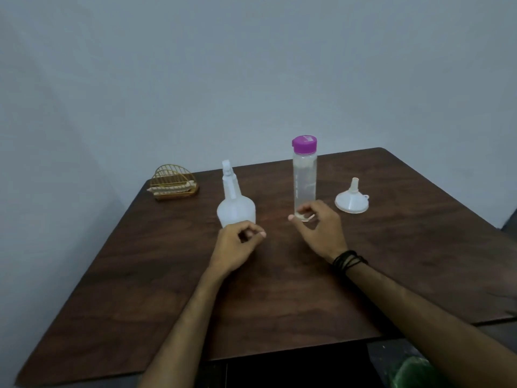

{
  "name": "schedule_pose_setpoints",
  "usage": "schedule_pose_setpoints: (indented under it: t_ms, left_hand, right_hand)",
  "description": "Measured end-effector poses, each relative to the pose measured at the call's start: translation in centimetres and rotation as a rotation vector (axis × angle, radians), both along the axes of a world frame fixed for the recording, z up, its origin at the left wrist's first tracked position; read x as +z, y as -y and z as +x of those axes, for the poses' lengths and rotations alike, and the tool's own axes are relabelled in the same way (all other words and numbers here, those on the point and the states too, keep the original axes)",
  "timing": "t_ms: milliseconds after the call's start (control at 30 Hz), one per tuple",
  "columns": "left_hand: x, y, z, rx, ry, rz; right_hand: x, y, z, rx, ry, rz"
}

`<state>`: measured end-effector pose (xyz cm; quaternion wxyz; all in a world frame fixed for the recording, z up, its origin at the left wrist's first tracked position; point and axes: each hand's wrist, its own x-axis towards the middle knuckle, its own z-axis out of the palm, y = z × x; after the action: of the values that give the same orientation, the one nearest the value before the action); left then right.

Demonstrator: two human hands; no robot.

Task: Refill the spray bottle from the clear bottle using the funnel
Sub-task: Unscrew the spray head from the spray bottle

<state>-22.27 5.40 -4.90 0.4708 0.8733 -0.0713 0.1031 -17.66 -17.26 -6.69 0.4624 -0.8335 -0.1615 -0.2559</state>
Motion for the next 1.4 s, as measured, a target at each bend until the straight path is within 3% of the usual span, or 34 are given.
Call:
schedule_pose_setpoints:
  t_ms: [133,267,400,600,700,900,1100,1267,1333,1400]
  left_hand:
    - [0.8,-4.3,-0.1,0.194,-0.070,-0.318]
    - [2.6,-6.6,1.3,0.339,-0.024,-0.549]
    - [4.1,-6.6,3.9,0.208,-0.041,-0.529]
    - [5.7,-5.1,6.4,-0.129,-0.047,-0.658]
    - [5.8,-4.5,6.9,-0.197,-0.025,-0.605]
    - [4.8,-4.3,7.5,-0.177,0.041,-0.581]
    - [4.9,-2.1,7.3,0.105,0.135,-0.555]
    - [4.0,-2.7,6.7,-0.091,0.033,-0.793]
    - [3.7,-3.0,6.4,-0.099,0.042,-0.736]
    - [3.9,-2.9,6.3,0.025,0.097,-0.674]
  right_hand:
    - [0.1,-6.1,0.3,0.136,-0.091,0.054]
    - [0.9,-10.4,1.8,0.236,-0.264,0.096]
    - [0.8,-11.4,3.5,0.341,-0.376,0.046]
    - [0.1,-11.2,4.0,0.480,-0.333,0.002]
    - [0.0,-11.1,4.2,0.475,-0.339,0.015]
    - [-0.4,-11.0,4.5,0.433,-0.348,-0.015]
    - [-0.5,-11.0,4.4,0.412,-0.343,0.026]
    - [-0.1,-10.7,4.4,0.429,-0.357,0.072]
    - [0.1,-10.7,4.4,0.453,-0.369,0.088]
    - [0.2,-10.7,4.3,0.462,-0.374,0.092]
